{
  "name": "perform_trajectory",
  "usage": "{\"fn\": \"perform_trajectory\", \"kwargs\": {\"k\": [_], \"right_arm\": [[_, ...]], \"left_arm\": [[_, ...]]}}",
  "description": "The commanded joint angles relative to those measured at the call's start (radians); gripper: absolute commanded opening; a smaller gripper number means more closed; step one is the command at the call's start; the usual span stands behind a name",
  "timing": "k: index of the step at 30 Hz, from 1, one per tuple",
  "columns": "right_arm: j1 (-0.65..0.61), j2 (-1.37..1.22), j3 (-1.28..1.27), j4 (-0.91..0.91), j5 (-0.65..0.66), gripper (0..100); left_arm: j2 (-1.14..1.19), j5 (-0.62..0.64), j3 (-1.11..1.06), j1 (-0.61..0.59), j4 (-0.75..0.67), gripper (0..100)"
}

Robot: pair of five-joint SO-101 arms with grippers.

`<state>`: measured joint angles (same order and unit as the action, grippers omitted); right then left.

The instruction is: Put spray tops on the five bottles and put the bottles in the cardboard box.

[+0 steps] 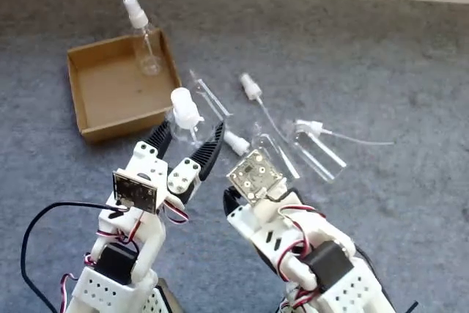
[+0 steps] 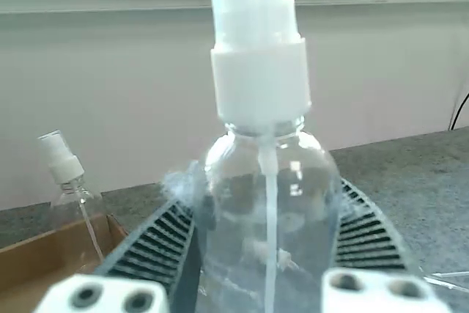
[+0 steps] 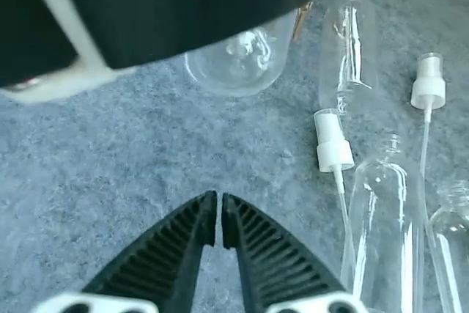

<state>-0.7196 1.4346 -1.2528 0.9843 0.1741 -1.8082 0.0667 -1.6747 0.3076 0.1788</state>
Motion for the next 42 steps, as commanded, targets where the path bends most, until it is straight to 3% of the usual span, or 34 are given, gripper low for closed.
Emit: {"fn": "perform_trajectory", "kwargs": {"k": [1, 6, 13, 18, 23, 32, 39, 42], "right_arm": [[-0.004, 0.010, -0.087, -0.188, 0.005, 0.5], [-0.004, 0.010, -0.186, -0.320, 0.009, 0.5], [-0.013, 0.010, -0.200, -0.321, 0.002, 0.5], [-0.054, 0.012, -0.196, -0.321, 0.002, 0.5], [-0.056, 0.028, -0.194, -0.321, 0.002, 0.5], [-0.053, 0.430, -0.294, -0.274, 0.002, 0.5], [-0.044, 0.386, -0.335, -0.274, 0.006, 0.5], [0.018, 0.409, -0.337, -0.275, 0.003, 0.5]], "left_arm": [[-0.012, 0.012, -0.019, -0.010, -0.028, 9], [-0.012, 0.031, -0.019, -0.004, -0.025, 9], [-0.010, 0.256, -0.019, -0.001, -0.021, 9], [-0.007, 0.261, -0.019, 0.002, -0.018, 9], [-0.010, 0.256, -0.019, 0.093, 0.097, 10], [-0.008, 0.258, -0.019, 0.122, 0.141, 10], [-0.010, 0.259, -0.019, 0.122, 0.144, 10], [-0.010, 0.259, -0.019, 0.122, 0.146, 10]]}}
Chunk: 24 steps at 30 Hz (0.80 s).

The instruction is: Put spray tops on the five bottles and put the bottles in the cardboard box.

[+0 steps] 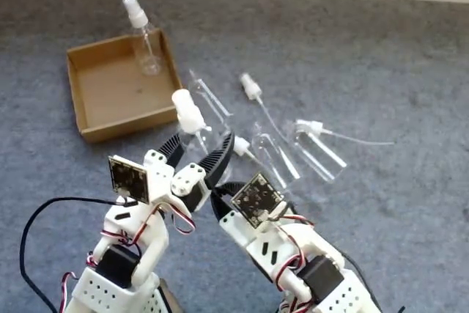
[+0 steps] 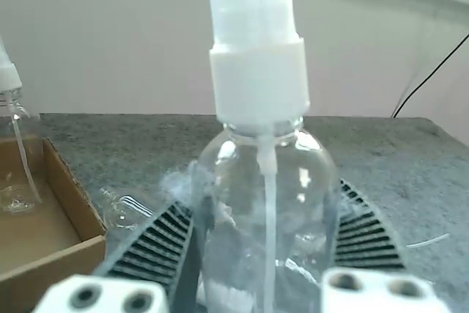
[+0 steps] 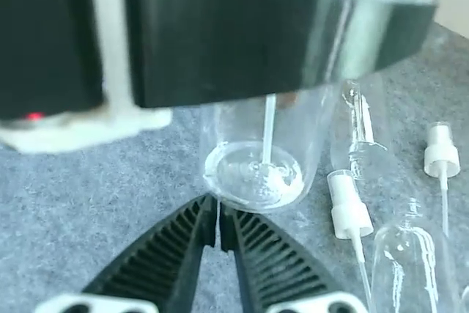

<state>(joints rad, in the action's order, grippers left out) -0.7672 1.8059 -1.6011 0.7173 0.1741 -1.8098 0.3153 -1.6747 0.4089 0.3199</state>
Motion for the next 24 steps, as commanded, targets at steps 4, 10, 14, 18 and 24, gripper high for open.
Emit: {"fn": "perform_trajectory", "kwargs": {"k": [4, 10, 14, 18, 24], "right_arm": [[0.162, 0.035, -0.016, -0.081, 0.003, 0.5], [0.228, 0.035, -0.136, -0.243, 0.008, 0.5], [0.237, 0.035, -0.162, -0.254, 0.009, 0.5], [0.237, 0.035, -0.162, -0.254, 0.009, 0.5], [0.237, 0.035, -0.163, -0.254, 0.009, 0.5]], "left_arm": [[-0.008, 0.011, -0.019, 0.021, 0.005, 10], [-0.008, 0.009, -0.019, 0.019, 0.005, 10], [-0.008, 0.006, -0.019, 0.012, 0.003, 10], [-0.008, 0.005, -0.019, -0.022, 0.002, 10], [-0.008, 0.005, -0.019, -0.162, 0.000, 10]]}}
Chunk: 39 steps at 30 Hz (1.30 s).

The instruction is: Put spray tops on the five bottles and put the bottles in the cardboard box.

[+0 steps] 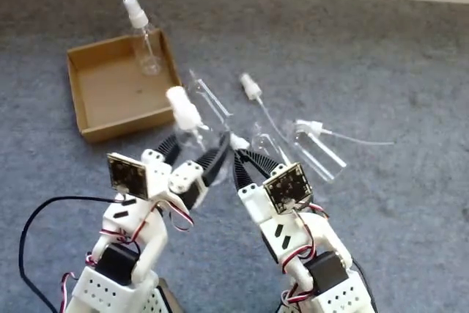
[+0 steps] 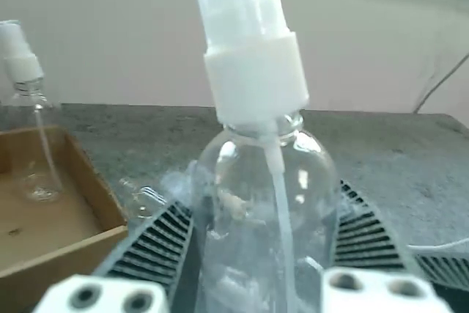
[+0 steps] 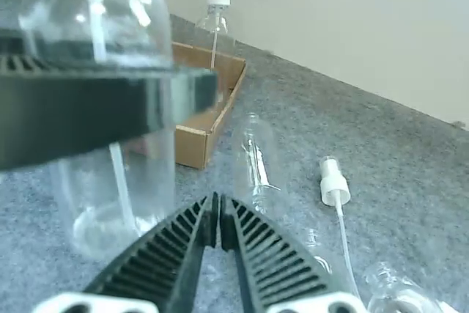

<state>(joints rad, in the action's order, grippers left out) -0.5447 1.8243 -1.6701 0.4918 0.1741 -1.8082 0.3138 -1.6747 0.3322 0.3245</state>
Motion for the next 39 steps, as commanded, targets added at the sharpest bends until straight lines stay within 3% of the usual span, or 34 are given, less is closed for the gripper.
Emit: {"fn": "perform_trajectory", "kwargs": {"k": [1, 6, 13, 19, 25, 30, 39], "right_arm": [[0.015, 0.016, -0.094, -0.028, 0.009, 0.5], [0.013, 0.016, -0.096, -0.028, 0.006, 0.5], [0.012, 0.015, -0.096, -0.027, 0.003, 0.5], [0.012, 0.015, -0.096, -0.025, 0.003, 0.5], [0.012, 0.013, -0.096, -0.025, 0.003, 0.5], [0.012, 0.010, -0.096, -0.025, 0.003, 0.5], [0.012, 0.008, -0.096, -0.025, 0.003, 0.5]], "left_arm": [[-0.010, 0.006, -0.019, -0.110, -0.005, 10], [-0.012, -0.017, 0.001, -0.254, -0.006, 9], [-0.005, -0.261, 0.021, -0.344, -0.008, 9], [-0.001, -0.276, 0.125, -0.489, -0.002, 9], [0.050, -0.276, 0.183, -0.518, -0.003, 9], [0.340, -0.278, 0.340, -0.539, -0.046, 9], [1.150, -0.278, 0.734, -0.664, -0.276, 9]]}}
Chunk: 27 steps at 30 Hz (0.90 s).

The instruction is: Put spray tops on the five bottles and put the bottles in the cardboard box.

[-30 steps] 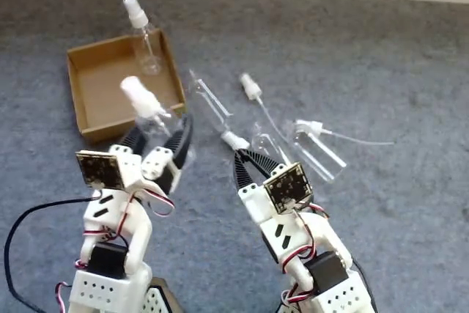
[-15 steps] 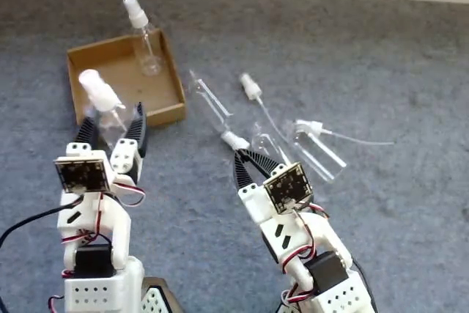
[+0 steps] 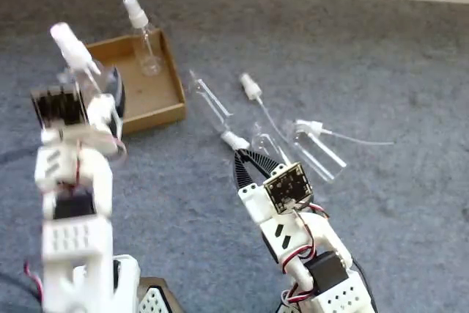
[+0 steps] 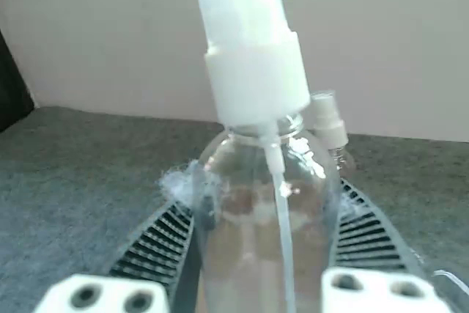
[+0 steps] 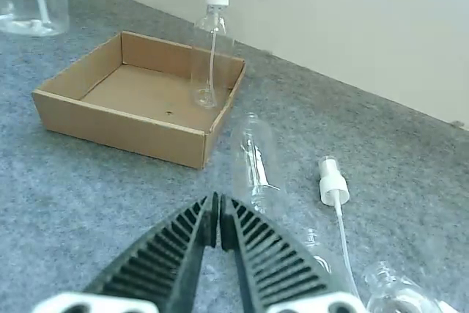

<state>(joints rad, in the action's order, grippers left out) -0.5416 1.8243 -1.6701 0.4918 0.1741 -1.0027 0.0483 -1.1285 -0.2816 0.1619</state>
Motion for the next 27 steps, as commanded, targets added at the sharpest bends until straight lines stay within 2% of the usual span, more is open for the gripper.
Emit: {"fn": "perform_trajectory", "kwargs": {"k": [1, 9, 12, 27], "right_arm": [[0.008, 0.008, -0.096, -0.025, 0.003, 0.5], [0.008, 0.008, -0.096, -0.024, 0.003, 0.5], [0.008, 0.007, -0.096, -0.024, 0.003, 0.5], [0.007, 0.007, -0.096, -0.024, 0.003, 0.5]], "left_arm": [[0.404, -0.012, 0.213, -0.059, -0.160, 9], [0.756, -0.012, 0.257, -0.071, -0.572, 9], [0.862, -0.012, 0.288, -0.067, -0.675, 9], [1.392, -0.011, 0.803, -0.082, -0.697, 9]]}}
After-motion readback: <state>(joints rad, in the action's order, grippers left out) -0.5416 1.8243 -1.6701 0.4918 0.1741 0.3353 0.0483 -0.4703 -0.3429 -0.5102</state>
